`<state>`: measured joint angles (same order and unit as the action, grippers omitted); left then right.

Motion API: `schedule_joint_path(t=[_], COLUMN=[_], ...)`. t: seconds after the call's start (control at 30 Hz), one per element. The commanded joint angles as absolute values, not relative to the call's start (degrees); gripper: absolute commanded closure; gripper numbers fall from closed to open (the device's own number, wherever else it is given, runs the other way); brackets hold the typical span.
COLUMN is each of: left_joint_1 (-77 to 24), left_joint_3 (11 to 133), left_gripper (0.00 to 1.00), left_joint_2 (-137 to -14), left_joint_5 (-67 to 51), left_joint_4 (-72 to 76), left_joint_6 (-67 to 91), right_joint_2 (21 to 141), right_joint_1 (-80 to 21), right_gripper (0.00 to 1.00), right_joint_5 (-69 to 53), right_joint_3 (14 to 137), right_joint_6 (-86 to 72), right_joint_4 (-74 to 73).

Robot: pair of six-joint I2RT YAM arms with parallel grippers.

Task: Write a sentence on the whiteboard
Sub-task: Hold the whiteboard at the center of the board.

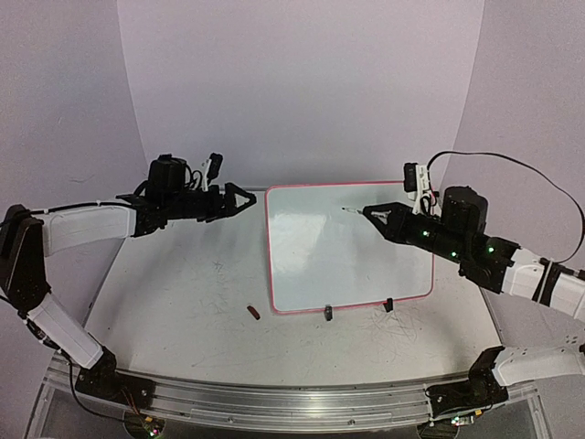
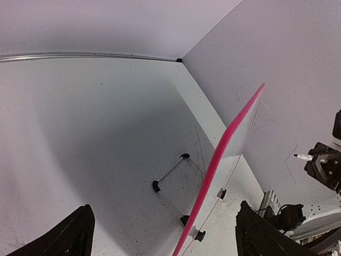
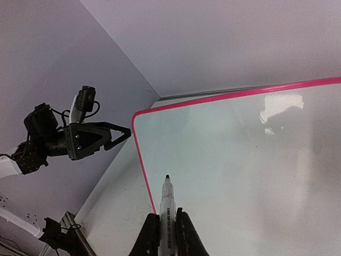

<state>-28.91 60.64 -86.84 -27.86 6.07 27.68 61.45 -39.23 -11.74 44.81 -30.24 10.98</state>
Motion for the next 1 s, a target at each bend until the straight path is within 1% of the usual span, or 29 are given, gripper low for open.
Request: schedule_joint_path(t=[0.0,0.17,0.3,0.6,0.73,0.87,0.97], left_joint_1=[-28.61,-28.57,-28.58,-28.57,-28.56,-28.56,-28.56], left_joint_3=[67.59,69.0,67.95,67.81,67.16,66.11,65.91], left_gripper=[0.08,0.08,0.08,0.09,0.13,0.22,0.3], left_joint_2=[-90.45,-92.84,-94.17,-95.21,-95.82,-96.17,-96.56], left_joint_5=[-28.25,-27.93,-31.63,-38.44,-42.04,-44.55,-44.67], left_joint_4=[9.05,9.11,9.35,9.64,12.29,15.99,16.9], left_joint_6=[32.02,29.03,25.85,24.05,24.41,26.96,27.24], right_joint_2=[62.69,64.64,66.73,73.64,74.61,73.86,72.91], right_joint_1=[-39.78,-40.53,-41.58,-43.34,-43.73,-43.86,-44.0], right_gripper=[1.0,1.0,1.0,1.0,1.0,1.0,1.0], right_joint_5=[-13.4,-13.8,-12.99,-12.39,-12.49,-12.24,-12.09], right_joint_3=[49.3,51.45,52.5,56.12,57.03,56.88,56.53], right_joint_6=[-27.36,-26.4,-25.61,-24.15,-23.68,-23.72,-23.81], right_joint_4=[13.73,13.36,13.51,14.77,14.93,15.0,15.03])
